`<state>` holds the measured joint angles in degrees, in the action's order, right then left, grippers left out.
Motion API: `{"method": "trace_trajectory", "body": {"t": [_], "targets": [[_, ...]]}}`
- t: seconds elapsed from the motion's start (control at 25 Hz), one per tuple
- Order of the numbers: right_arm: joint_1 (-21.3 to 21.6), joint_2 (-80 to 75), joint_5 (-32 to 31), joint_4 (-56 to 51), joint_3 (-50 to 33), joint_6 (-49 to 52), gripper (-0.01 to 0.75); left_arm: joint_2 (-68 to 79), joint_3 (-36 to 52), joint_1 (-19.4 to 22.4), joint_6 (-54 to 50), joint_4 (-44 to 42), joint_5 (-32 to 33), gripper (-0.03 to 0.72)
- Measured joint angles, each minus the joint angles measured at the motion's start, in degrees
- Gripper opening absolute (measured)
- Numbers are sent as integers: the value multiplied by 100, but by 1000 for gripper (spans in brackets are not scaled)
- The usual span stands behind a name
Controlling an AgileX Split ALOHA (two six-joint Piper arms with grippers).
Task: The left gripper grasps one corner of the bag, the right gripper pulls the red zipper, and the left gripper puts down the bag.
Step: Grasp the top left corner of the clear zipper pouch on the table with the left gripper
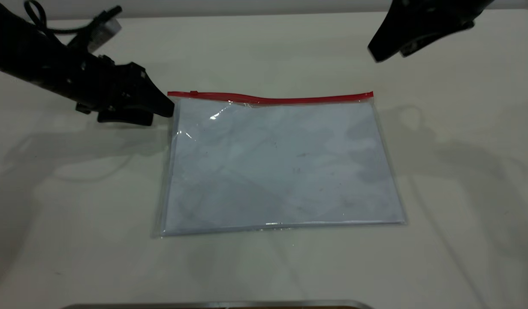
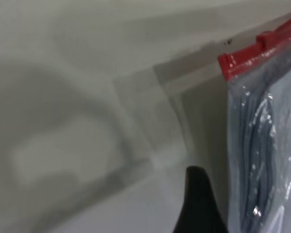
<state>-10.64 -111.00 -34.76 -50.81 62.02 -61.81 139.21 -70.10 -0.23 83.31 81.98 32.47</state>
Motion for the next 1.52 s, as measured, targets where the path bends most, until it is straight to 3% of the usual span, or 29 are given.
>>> {"method": "trace_trajectory", "body": {"t": [0.28,0.72,0.88,1.04,1.08,1.32,1.52], "targets": [[-20,-37,1,-27,10,0,561,290,-4,-95,855,983,122,580],[-20,-37,-12,-27,21,-21,561,561,-11,-277,1387,1686,383,566],[-20,-37,-12,-27,21,-35,561,612,-11,-285,1504,1759,502,443],[-20,-37,-17,-27,21,-39,561,612,-33,-285,1985,1781,560,122],[-20,-37,-17,-27,21,-54,561,612,-48,-285,2156,1766,589,70],[-20,-37,207,-81,32,-471,561,612,-555,-304,3053,1045,656,53],[-20,-93,363,-540,158,-1037,561,612,-1321,-304,3479,-805,1144,53]]}}
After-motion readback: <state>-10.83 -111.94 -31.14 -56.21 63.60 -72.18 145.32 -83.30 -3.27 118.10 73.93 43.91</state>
